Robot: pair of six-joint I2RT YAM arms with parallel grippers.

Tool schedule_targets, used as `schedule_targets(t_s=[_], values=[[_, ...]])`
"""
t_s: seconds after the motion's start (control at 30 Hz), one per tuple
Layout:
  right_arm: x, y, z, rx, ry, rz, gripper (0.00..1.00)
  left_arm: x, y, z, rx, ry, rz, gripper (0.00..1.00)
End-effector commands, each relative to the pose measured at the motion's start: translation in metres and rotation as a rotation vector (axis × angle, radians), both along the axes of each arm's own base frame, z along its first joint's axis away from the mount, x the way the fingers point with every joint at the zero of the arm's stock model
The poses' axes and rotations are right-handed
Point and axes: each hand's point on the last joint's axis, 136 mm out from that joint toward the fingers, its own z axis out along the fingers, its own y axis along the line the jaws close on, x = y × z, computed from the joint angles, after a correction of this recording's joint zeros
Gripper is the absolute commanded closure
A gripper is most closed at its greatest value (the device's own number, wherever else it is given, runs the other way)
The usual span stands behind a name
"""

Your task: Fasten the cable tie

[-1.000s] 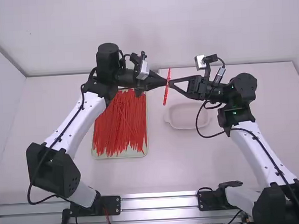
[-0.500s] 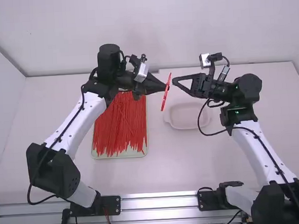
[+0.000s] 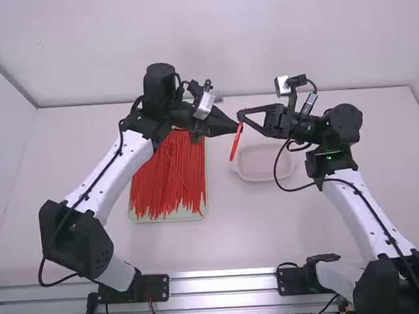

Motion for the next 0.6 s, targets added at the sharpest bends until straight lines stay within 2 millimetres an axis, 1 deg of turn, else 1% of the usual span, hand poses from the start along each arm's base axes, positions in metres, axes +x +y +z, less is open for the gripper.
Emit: schedule_targets(t_s=[0.0,0.03,0.2,0.27,0.4,0.43,0.57], values=[[0.000,0.000,-0.001,0.000,0.004,0.001,0.86,-0.005,0.000,0.003,-0.008,-0.005,-0.024,0.98],[0.000,0.000,-0.001,0.000,0.004,0.001,1.00,-0.005,0.001,0.004,-0.008,-0.004,-0.022,0.98],[0.000,0.000,-0.001,0.000,0.004,0.002,1.00,-0.005,0.000,0.003,-0.006,0.001,-0.023,0.98],[-0.001,0.000,-0.001,-0.001,0.002,0.004,1.00,0.000,-0.001,0.000,0.008,0.013,0.008,0.98],[-0.004,0.004,0.000,0.000,-0.008,0.016,1.00,0.012,-0.003,-0.009,0.050,0.051,0.089,0.98],[-0.004,0.003,0.000,0.001,-0.014,0.014,1.00,0.016,-0.004,-0.014,0.071,0.075,0.121,0.98],[-0.002,-0.001,0.002,0.002,-0.025,0.005,1.00,0.023,-0.004,-0.026,0.122,0.131,0.179,0.98]])
